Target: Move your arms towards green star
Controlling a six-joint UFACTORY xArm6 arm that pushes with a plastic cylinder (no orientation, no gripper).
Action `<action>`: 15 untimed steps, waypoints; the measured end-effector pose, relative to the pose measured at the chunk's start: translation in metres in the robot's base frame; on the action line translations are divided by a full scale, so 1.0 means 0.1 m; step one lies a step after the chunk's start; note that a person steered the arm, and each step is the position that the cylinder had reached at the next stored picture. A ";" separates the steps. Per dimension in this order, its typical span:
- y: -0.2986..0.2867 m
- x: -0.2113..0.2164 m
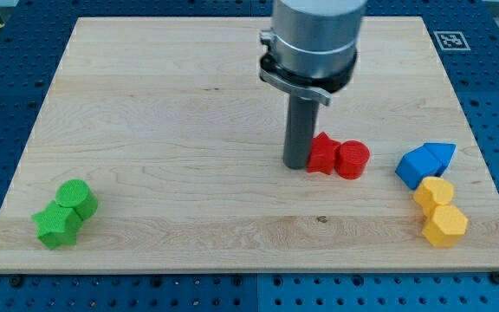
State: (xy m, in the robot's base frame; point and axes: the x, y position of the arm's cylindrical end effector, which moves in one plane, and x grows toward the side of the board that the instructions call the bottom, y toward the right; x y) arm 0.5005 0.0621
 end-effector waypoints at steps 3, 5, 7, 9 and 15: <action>0.58 0.52; -0.21 0.81; -1.34 0.74; -2.13 -0.08; -3.58 0.78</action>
State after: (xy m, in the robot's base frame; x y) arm 0.5785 -0.2959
